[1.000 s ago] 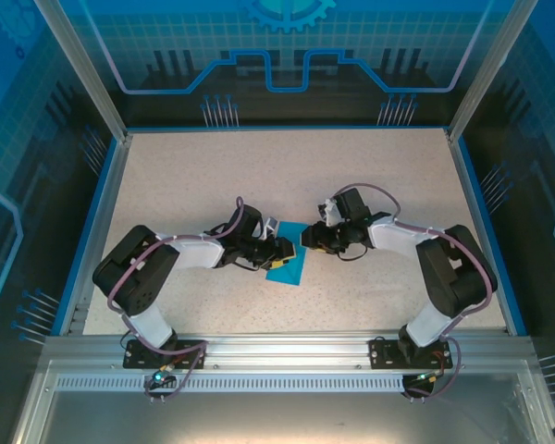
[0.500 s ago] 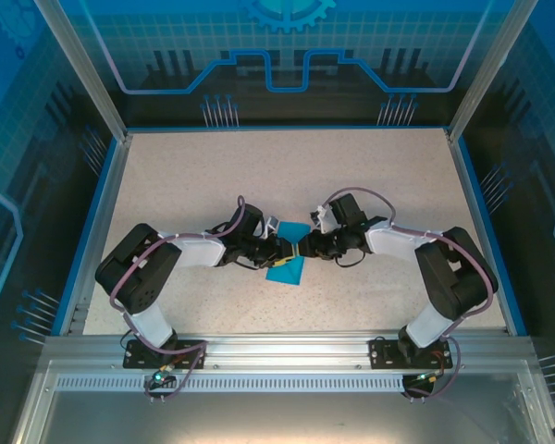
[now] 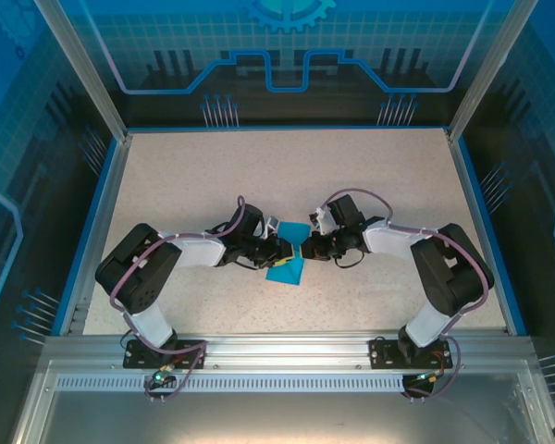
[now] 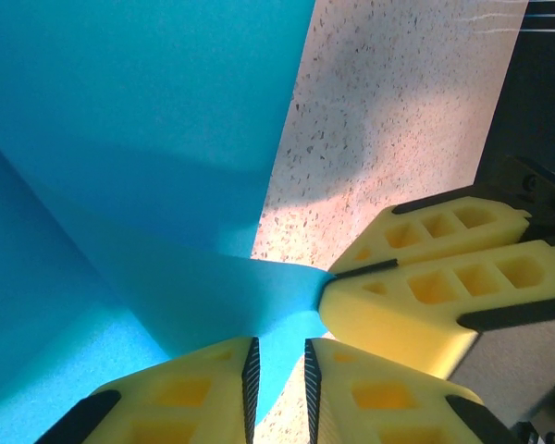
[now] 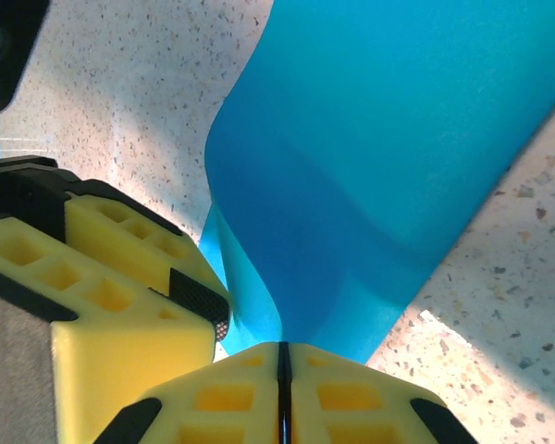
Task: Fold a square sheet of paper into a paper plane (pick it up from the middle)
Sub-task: Fold the triangle a second time at the center of the table.
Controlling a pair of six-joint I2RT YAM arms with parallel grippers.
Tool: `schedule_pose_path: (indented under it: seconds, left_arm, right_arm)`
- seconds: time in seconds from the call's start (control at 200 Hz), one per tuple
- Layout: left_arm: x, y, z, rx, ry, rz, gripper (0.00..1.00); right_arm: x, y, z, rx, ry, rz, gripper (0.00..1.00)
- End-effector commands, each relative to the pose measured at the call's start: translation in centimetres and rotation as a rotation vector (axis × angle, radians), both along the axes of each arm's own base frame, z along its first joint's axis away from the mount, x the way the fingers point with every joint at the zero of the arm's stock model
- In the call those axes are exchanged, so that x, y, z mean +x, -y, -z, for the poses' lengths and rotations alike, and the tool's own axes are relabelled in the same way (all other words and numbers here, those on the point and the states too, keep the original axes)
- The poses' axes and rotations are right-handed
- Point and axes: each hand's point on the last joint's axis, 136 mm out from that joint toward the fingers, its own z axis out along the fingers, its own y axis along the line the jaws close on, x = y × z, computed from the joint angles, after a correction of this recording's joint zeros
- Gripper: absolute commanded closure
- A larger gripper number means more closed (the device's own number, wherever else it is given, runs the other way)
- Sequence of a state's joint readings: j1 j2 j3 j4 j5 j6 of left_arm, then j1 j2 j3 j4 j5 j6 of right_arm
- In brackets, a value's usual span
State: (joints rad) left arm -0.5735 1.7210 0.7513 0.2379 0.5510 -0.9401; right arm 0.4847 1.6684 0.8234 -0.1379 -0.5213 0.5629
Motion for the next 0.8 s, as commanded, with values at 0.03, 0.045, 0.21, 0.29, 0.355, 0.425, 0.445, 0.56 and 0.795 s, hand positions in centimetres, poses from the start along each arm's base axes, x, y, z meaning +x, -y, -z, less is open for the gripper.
schedule_pose_path:
  seconds: [0.03,0.045,0.21,0.29,0.355,0.425,0.445,0.56,0.795]
  left_arm:
    - [0.5,0.7,-0.1,0.002,0.017,0.025,0.75]
    - [0.4,0.7,0.1,0.003,0.015,0.025,0.75]
    - [0.5,0.9,0.3,-0.001,0.007,0.029,0.75]
    - [0.5,0.9,0.5,0.001,0.002,0.029,0.74]
    - [0.6,0.9,0.5,0.000,0.001,0.030,0.74]
    - [0.6,0.9,0.6,0.002,-0.001,0.030,0.74]
    - [0.6,0.9,0.6,0.003,0.001,0.030,0.74]
    - [0.6,0.9,0.8,0.006,-0.004,0.030,0.74]
    - [0.5,0.9,1.4,0.013,-0.019,0.030,0.74]
  right_arm:
    - [0.5,-0.3,0.5,-0.028,0.012,-0.014,0.91]
    - [0.6,-0.2,0.6,-0.030,0.011,-0.014,0.91]
    - [0.9,-0.2,0.9,-0.049,0.017,-0.012,0.92]
    - [0.9,-0.1,1.2,-0.056,0.007,-0.014,0.92]
    - [0.8,-0.1,1.6,-0.061,0.002,-0.016,0.92]
    - [0.8,-0.1,1.8,-0.065,-0.003,-0.018,0.92]
    - [1.6,-0.5,1.1,-0.054,0.017,-0.016,0.92]
    - [1.7,-0.6,1.4,-0.055,0.011,-0.019,0.91]
    - [1.7,-0.6,1.7,-0.057,0.004,-0.023,0.91]
